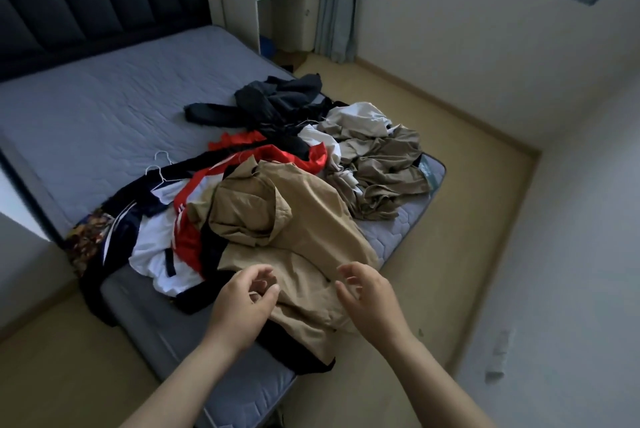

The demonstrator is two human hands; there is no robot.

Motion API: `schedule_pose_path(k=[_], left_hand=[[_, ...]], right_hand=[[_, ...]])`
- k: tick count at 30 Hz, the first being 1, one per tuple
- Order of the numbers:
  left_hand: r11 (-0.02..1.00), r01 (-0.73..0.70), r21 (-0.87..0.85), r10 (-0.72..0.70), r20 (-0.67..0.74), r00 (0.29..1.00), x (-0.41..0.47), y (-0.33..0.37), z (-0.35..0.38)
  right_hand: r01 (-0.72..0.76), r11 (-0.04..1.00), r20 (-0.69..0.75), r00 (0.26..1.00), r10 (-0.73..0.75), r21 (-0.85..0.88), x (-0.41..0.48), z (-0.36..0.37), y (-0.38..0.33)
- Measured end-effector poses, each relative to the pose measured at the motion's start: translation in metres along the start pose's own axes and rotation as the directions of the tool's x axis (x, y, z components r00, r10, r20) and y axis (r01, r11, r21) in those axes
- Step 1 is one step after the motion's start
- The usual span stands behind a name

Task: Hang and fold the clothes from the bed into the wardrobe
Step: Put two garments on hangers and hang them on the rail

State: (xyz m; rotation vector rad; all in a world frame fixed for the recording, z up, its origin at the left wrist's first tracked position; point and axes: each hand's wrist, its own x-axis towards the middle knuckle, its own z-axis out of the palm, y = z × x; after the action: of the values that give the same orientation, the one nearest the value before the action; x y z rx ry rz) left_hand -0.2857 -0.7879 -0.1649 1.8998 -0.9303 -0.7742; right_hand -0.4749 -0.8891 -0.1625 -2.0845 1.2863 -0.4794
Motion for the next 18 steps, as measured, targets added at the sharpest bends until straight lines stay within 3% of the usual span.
schedule_pose_path(k=[10,18], left_hand=[[0.993,0.116,-0.02,-0.117,-0.086,0.989,0.076,-0.017,-0.016],[0.953,0.282,-0.113,-0.302,-0.253,0.919,0.139,-0.046,0.0]], right_hand=[[0.076,0.997,0.136,0.988,-0.077,0.014,0.107,0.032,-0.007],[0.2,0.979,0.414,0.894,-0.169,-0.033,0.214,0.08,0.01]])
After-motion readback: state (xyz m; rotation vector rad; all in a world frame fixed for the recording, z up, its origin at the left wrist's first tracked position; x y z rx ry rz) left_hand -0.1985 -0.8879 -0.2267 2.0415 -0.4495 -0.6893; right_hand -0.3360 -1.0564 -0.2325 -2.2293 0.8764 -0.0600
